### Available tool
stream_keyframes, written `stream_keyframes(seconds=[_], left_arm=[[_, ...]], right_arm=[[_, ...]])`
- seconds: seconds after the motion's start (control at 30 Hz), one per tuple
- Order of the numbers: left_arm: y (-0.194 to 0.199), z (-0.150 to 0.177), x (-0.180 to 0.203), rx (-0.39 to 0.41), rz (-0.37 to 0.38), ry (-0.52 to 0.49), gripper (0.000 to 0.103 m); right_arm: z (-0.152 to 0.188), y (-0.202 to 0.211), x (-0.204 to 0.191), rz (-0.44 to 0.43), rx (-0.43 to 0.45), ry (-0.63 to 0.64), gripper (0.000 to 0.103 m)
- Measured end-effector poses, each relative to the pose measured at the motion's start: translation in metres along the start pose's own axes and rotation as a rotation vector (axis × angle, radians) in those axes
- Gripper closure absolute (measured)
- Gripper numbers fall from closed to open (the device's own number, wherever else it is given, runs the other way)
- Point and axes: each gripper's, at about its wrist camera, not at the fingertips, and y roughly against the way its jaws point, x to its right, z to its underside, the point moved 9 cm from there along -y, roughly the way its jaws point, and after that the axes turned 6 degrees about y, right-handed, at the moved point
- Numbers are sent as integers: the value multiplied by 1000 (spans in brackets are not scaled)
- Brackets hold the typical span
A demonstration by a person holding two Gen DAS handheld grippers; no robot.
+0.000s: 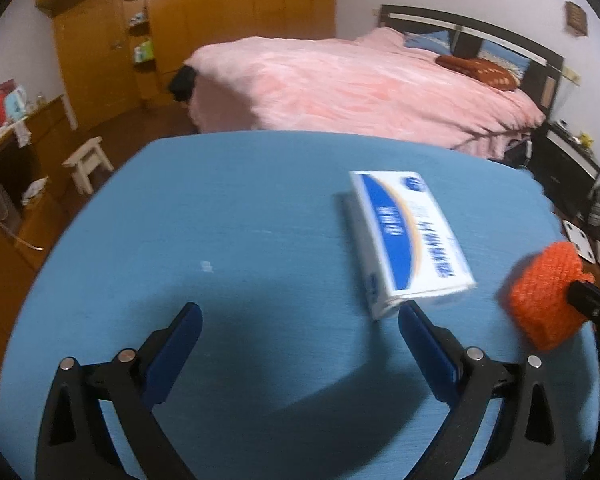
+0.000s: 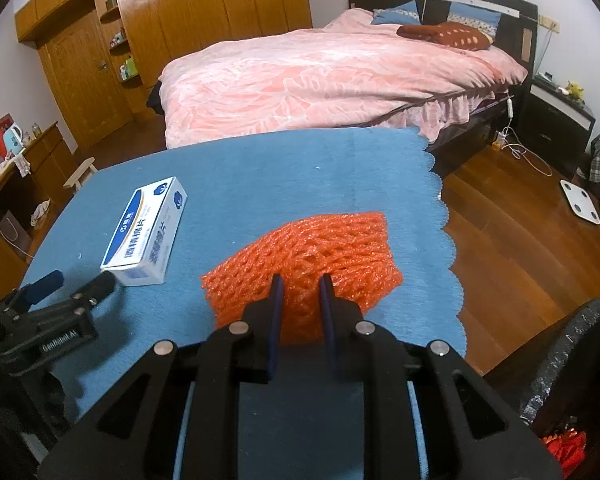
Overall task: Collect trash
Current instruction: 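Grasp the white alcohol pads box with left tool while right tool holds net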
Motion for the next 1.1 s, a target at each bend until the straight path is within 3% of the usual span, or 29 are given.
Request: stream_keyframes(seconds=[0.27,0.47,0.57,0.67,0.93,1.03,1.07,1.1], left_arm=[[7,-4,34,2,141,-28,6],[-9,-11,49,-8,136,-23,7],[-16,-11,53,-24,121,-41,17],[-19,-10,53,-42,125,-29,19],[-28,-17,56,-45,106,-22,19],[-33,-14,54,-64,103,-22,37],[-31,-15,54,-59,108,-20,49],[-30,-15,54,-56,118,-18,48]], right_arm=[[-4,-1,3,7,6,-11,85],[-1,-2,9,10,-1,-27,85],[0,-3,10,7,-4,-34,85],[1,-4,7,2,-6,-31,85],[0,-5,9,-2,-8,-37,85],[0,-5,9,-5,-5,-37,85],[0,-5,9,-6,-5,-37,85],[0,-4,9,-6,-4,-36,85]])
